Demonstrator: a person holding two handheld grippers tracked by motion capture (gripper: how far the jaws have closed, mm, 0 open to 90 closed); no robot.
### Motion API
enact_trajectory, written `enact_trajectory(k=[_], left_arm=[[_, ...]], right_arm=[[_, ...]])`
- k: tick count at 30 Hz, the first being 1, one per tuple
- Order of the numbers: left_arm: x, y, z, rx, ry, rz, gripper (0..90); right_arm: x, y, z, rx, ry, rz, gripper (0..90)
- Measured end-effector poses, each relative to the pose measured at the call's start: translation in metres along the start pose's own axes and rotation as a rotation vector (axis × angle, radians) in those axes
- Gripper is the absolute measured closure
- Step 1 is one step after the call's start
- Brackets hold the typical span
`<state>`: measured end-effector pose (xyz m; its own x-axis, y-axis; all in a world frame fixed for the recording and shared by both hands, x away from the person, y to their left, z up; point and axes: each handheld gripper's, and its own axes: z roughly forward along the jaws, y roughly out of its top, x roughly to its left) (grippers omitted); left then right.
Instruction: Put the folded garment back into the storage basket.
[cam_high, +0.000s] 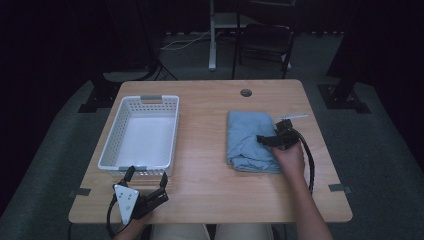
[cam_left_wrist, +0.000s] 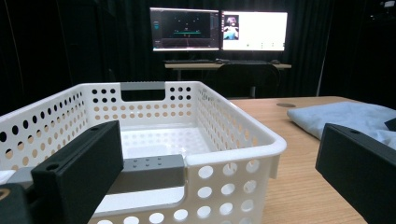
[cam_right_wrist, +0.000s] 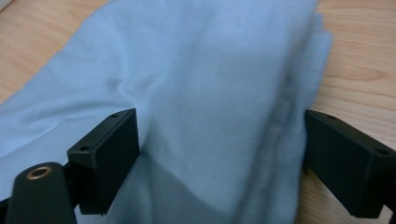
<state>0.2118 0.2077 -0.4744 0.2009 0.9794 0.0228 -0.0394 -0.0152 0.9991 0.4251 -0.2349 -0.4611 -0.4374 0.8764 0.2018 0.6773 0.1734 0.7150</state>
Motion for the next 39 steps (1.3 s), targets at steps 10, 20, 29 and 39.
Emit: enact_trajectory(k=[10,20,29,39], left_arm=[[0.000,0.000,0.000,0.000,0.000,-0.002,2.1],[0.000,0.000,0.000,-0.001,0.000,0.000,2.1],[0.000,0.000,0.000,-0.002,0.000,0.000,2.1],[0.000,0.000,0.000,-0.001,0.001,-0.001,2.1]], right_arm=[[0.013,-0.003,0.001,0.071,0.012,-0.147,5.9],[0.006,-0.007,-0.006,0.039,0.190,-0.058,56.8],[0.000,-0.007,0.004,0.024,0.319,0.084,63.0],[0.008,-0.001,-0.007,-0.023,0.315,0.052,65.4]])
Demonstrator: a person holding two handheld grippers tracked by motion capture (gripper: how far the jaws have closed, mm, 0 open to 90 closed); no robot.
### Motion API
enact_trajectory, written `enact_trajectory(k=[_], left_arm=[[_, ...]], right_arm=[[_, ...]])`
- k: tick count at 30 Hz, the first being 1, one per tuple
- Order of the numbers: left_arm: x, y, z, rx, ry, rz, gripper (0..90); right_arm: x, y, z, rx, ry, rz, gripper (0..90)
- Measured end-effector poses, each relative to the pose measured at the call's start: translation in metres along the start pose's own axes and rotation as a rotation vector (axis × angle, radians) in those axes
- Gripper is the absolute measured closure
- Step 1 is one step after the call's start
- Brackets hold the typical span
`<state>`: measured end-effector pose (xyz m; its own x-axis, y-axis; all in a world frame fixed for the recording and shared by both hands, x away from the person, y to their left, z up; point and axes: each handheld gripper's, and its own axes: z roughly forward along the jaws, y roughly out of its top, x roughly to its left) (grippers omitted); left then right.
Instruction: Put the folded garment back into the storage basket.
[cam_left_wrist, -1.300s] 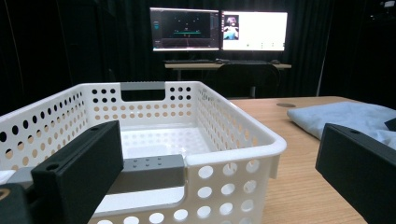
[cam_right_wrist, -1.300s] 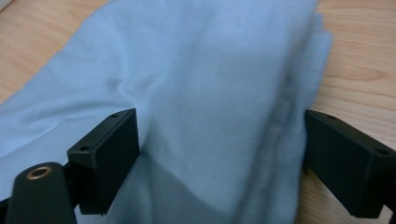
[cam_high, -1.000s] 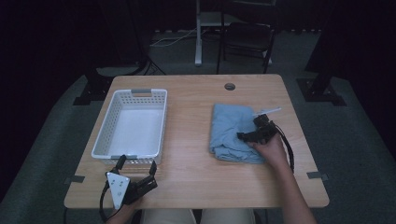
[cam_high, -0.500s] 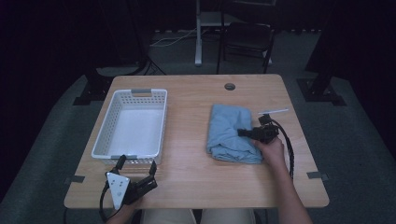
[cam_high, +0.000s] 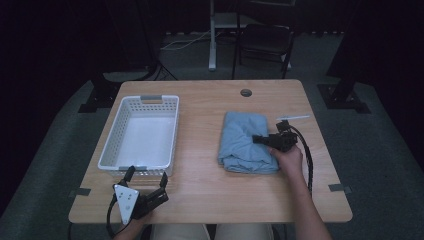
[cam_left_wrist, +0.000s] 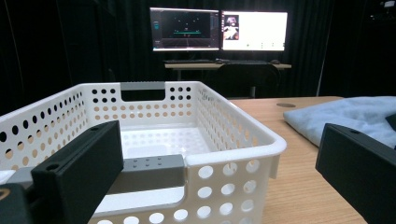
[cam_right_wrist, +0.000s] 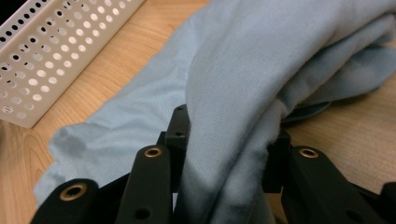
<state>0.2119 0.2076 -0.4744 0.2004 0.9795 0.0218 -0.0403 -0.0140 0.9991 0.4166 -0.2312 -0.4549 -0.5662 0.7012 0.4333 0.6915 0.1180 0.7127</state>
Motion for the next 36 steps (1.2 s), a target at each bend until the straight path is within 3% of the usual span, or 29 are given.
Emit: enact_trajectory(k=[4,19,28,36], left_arm=[[0.000,0.000,0.000,0.000,0.000,0.000,2.1],[0.000,0.000,0.000,-0.001,0.000,0.000,2.1],[0.000,0.000,0.000,0.001,-0.005,0.001,2.1],[0.000,0.000,0.000,-0.001,-0.005,0.001,2.1]], right_arm=[[0.004,0.003,-0.005,-0.036,0.026,-0.001,65.6],[0.021,0.019,-0.027,-0.126,0.054,-0.034,66.1],[0.033,0.028,-0.034,-0.142,0.038,-0.058,66.1],[0.048,0.044,-0.048,-0.196,0.048,-0.091,66.0]])
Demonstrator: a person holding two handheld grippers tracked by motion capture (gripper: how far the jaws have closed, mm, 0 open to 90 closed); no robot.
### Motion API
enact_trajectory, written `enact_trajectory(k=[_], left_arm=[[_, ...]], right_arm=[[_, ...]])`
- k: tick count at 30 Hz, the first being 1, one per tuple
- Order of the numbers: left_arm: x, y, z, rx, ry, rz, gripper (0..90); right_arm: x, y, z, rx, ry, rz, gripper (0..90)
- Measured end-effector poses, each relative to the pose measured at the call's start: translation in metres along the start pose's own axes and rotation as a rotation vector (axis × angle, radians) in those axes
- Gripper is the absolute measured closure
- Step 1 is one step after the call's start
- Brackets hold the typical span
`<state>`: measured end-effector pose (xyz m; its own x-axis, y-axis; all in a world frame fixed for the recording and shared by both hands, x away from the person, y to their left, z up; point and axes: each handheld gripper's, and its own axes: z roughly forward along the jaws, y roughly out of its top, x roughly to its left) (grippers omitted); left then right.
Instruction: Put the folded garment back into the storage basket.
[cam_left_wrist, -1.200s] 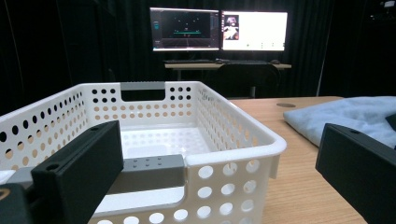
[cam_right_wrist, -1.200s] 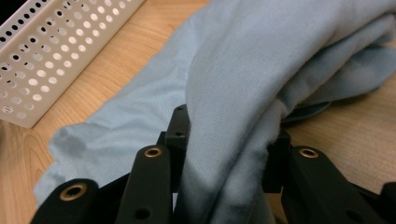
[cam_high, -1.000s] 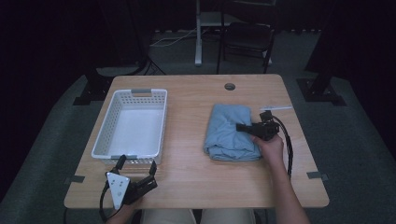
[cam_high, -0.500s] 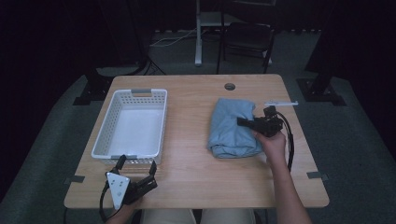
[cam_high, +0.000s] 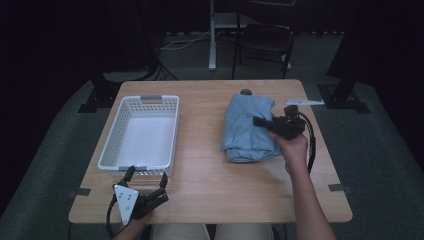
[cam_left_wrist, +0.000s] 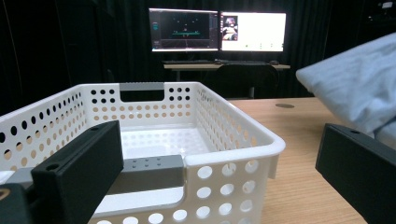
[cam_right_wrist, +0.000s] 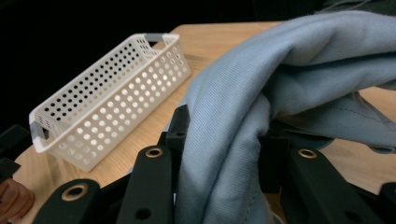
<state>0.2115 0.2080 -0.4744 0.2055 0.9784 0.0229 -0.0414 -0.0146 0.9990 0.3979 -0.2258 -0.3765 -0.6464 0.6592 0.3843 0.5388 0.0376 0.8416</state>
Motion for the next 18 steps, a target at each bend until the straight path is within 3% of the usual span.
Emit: enact_trajectory(k=[18], left_arm=[[0.000,0.000,0.000,0.000,0.000,-0.003,2.1]], right_arm=[[0.016,0.024,-0.016,-0.049,0.017,-0.019,66.0]])
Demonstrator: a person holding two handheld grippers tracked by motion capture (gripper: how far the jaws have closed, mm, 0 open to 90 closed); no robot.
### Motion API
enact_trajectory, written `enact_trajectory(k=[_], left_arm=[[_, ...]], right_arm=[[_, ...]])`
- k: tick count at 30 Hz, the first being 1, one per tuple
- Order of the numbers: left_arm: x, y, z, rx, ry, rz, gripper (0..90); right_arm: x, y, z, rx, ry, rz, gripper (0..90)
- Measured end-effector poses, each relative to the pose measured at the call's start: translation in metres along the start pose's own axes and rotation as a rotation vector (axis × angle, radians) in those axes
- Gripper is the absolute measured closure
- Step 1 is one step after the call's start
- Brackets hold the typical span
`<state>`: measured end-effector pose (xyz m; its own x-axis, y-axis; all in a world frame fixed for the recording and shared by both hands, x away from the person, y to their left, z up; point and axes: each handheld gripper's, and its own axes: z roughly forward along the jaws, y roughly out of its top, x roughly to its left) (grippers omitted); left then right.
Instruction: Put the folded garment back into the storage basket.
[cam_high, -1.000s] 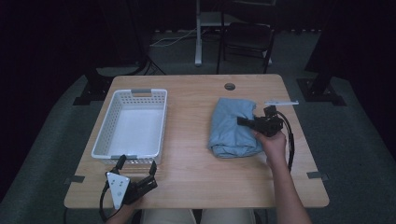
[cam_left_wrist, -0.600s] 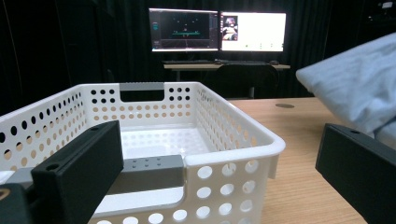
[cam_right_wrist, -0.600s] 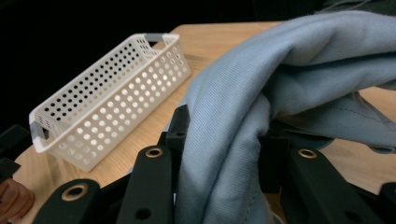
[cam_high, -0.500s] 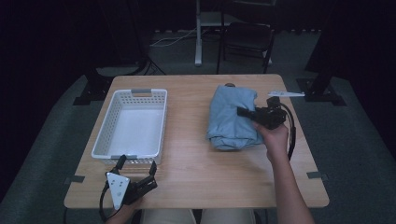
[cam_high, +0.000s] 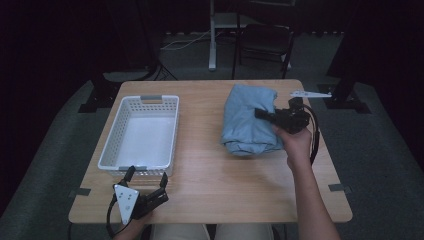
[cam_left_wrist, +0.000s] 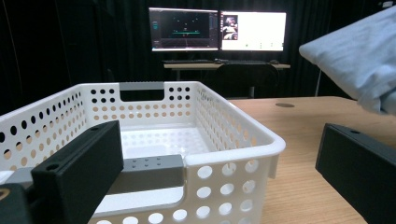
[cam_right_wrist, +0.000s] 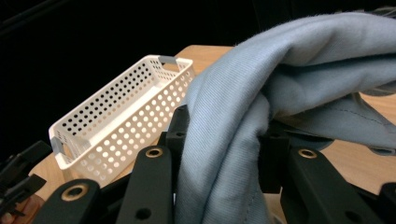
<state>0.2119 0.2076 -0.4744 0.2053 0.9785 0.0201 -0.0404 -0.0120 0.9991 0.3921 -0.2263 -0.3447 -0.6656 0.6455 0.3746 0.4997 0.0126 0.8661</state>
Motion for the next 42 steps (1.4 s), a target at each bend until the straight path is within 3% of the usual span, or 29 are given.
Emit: enact_trajectory(k=[6,16,42], left_arm=[[0.000,0.000,0.000,-0.001,0.000,0.000,2.2],[0.000,0.000,0.000,0.001,0.000,0.000,2.1],[0.000,0.000,0.000,0.001,0.000,0.001,2.2]], right_arm=[[0.002,0.005,0.000,0.002,-0.003,-0.006,65.9],[0.005,0.003,0.000,-0.037,0.033,0.001,65.9],[0.039,0.022,0.040,-0.062,0.140,-0.025,65.8]])
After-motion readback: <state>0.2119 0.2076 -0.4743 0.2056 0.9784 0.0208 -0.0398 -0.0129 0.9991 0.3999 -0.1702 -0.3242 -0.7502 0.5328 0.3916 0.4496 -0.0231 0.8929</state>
